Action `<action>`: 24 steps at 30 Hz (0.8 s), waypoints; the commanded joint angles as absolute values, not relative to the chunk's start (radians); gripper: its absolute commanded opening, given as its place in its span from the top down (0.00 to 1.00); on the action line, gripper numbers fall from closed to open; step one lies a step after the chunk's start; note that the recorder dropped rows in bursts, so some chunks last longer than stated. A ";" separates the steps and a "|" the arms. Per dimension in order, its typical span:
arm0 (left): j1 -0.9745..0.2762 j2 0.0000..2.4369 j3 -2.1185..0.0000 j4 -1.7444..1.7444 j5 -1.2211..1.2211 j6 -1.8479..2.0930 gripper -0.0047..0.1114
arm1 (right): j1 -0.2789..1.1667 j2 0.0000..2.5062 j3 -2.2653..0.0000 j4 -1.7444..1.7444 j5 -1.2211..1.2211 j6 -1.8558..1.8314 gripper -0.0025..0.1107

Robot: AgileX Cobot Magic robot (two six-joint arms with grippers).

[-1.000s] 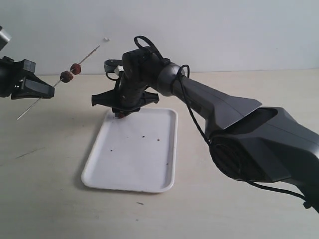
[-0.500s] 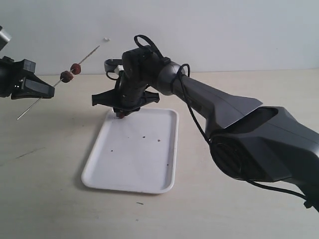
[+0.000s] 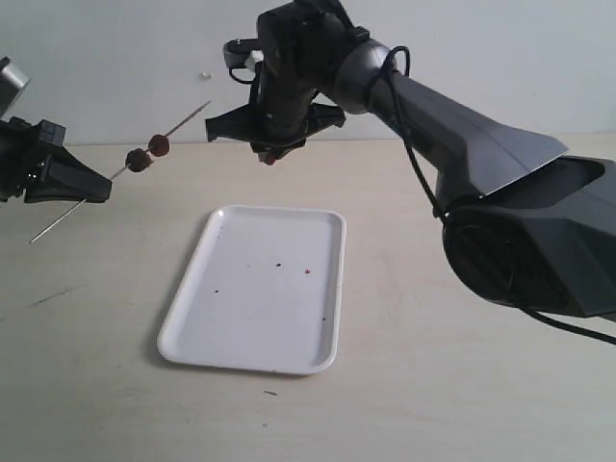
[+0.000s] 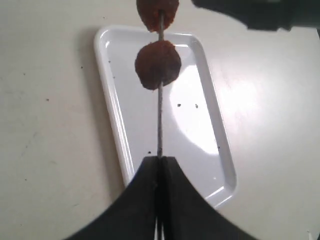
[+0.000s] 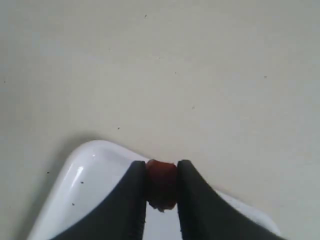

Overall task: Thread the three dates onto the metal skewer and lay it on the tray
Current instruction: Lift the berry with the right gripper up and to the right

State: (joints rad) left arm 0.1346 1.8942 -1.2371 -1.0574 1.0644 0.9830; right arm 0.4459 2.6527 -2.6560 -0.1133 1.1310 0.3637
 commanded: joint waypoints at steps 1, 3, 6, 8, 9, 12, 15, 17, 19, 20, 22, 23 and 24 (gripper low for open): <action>0.130 1.883 -1.200 -1.065 1.084 0.955 0.96 | 0.411 2.627 -2.662 -0.106 1.167 0.332 0.79; 0.119 1.883 -1.186 -1.066 1.084 0.955 0.96 | 0.400 2.627 -2.662 -0.106 1.171 0.345 0.79; 0.095 1.883 -1.156 -1.076 1.085 0.957 0.96 | 0.396 2.627 -2.662 -0.104 1.171 0.352 0.79; 0.073 1.883 -1.140 -1.094 1.084 0.966 0.96 | 0.396 2.627 -2.662 -0.104 1.171 0.352 0.79; 0.063 1.883 -1.132 -1.102 1.084 0.975 0.96 | 0.396 2.625 -2.662 -0.104 1.171 0.352 0.79; 0.026 1.883 -1.129 -1.112 1.084 0.990 0.96 | 0.394 2.619 -2.662 -0.104 1.180 0.342 0.79; -0.002 1.883 -1.129 -1.112 1.081 0.990 0.96 | 0.389 2.604 -2.662 -0.074 1.196 0.294 0.79; -0.013 1.883 -1.129 -1.112 1.079 0.990 0.96 | 0.385 2.593 -2.662 -0.050 1.221 0.275 0.79; -0.020 1.883 -1.129 -1.113 1.074 0.990 0.96 | 0.379 2.576 -2.662 -0.054 1.221 0.263 0.79; -0.020 1.883 -1.129 -1.108 1.074 0.990 0.96 | 0.376 2.574 -2.662 -0.057 1.221 0.262 0.79; -0.020 1.883 -1.129 -1.098 1.074 0.990 0.96 | 0.365 2.566 -2.662 -0.058 1.221 0.262 0.79; -0.020 1.883 -1.129 -1.093 1.076 0.988 0.96 | 0.359 2.562 -2.662 -0.058 1.221 0.262 0.79; -0.020 1.883 -1.129 -1.093 1.078 0.988 0.96 | 0.352 2.560 -2.662 -0.058 1.221 0.262 0.79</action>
